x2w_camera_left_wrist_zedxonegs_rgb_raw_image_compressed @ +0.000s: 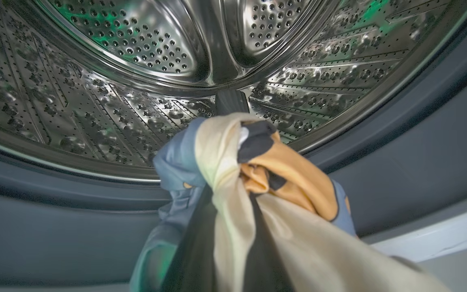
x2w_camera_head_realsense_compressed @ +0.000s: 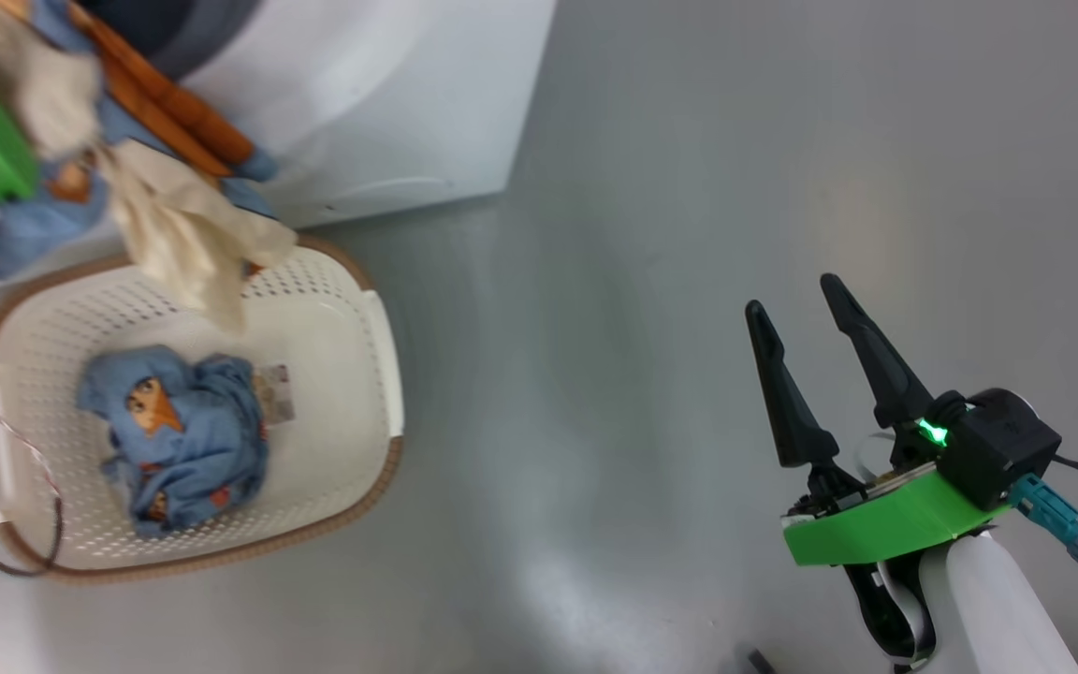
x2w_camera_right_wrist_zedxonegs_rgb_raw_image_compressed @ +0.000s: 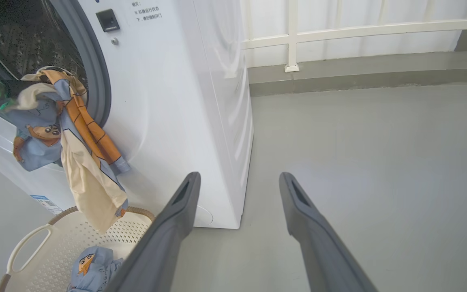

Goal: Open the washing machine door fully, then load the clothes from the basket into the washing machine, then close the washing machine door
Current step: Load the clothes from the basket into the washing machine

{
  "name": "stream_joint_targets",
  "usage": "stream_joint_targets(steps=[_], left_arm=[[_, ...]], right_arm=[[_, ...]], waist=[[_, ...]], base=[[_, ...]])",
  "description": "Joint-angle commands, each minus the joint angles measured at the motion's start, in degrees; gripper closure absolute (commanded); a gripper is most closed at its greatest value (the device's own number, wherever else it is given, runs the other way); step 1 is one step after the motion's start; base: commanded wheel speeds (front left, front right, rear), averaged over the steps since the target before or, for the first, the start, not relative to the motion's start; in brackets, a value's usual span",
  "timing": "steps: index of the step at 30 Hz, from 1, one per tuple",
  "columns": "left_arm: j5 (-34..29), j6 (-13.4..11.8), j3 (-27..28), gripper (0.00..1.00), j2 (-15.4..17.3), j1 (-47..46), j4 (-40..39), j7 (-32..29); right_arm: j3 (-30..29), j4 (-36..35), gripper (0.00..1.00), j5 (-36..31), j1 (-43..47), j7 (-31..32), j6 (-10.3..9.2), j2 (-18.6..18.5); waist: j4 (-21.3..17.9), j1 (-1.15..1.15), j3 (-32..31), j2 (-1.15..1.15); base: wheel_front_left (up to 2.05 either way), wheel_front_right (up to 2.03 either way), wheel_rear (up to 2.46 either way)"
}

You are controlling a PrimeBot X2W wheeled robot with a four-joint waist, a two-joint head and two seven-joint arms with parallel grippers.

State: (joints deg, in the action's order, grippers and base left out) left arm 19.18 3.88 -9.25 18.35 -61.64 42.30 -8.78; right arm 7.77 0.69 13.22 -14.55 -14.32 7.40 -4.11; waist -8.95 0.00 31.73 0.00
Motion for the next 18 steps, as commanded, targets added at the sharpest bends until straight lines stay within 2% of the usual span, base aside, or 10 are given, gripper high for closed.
stream_joint_targets(steps=[1,7,12,18], left_arm=[[0.5,0.6,1.5,1.00,3.7,-2.8,-0.8,-1.3],[0.7,0.9,1.9,1.00,7.3,-8.9,-0.5,-5.5],[-0.2,-0.4,3.0,1.00,11.1,-12.3,-1.4,-4.3],[-1.5,-1.8,3.5,1.00,13.5,-15.1,-2.8,-0.4]], right_arm=[[1.6,-1.5,0.00,0.4,-0.3,-0.7,0.09,0.2],[2.6,-1.9,0.00,1.0,-1.5,-0.7,0.09,0.6],[3.3,-2.0,0.00,1.8,-2.3,-0.7,0.09,0.8],[3.7,-1.8,0.00,2.2,-2.5,-0.7,0.09,1.0]], waist=[[-4.0,0.00,4.5,0.00],[-6.0,0.00,7.3,0.00],[-7.8,0.00,9.0,0.00],[-8.6,0.00,10.0,0.00]], base=[[0.00,0.00,0.00],[0.00,0.00,0.00],[0.00,0.00,0.00],[0.00,0.00,0.00]])
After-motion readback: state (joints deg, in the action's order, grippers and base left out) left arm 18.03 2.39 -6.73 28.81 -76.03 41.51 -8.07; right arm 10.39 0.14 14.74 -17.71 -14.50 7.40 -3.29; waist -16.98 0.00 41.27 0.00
